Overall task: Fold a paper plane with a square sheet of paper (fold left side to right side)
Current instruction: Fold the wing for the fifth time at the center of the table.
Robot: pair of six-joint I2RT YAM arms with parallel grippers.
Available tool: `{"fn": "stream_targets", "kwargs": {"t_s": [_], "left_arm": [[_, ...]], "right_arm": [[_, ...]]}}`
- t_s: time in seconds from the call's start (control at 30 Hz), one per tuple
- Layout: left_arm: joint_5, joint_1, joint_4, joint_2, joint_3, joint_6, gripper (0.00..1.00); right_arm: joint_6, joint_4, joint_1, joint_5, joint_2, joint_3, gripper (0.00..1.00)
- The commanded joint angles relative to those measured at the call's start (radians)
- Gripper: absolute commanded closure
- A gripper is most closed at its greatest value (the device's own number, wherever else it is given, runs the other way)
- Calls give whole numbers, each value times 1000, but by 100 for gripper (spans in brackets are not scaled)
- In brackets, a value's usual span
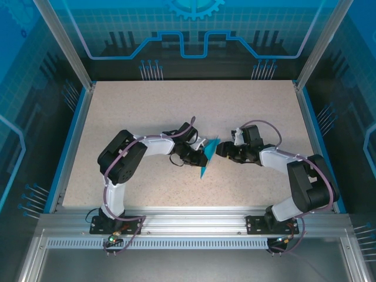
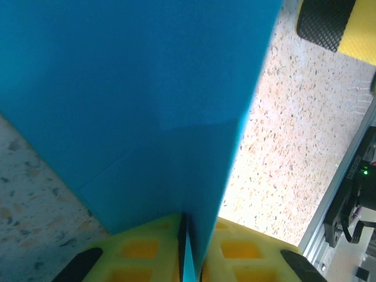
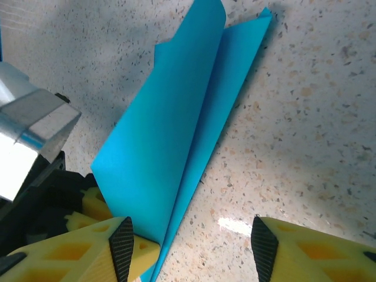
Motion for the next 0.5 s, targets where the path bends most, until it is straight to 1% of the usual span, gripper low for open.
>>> {"fn": "stream_targets", "kwargs": {"t_s": [0.0,0.1,0.27,0.47], "left_arm": [[62,6,-12,25,41,-6,84],[61,6,-10,29,42,-6,84],[76,7,-10,40,51,-6,84],[88,7,-7,46,54,-6,84]], "right_arm": [[15,26,10,17,15,-13,43],[25,44,9,21,18,-23,44],[102,174,21,0,41,-46,48],[143,219,47,7,94,-14,51]]}}
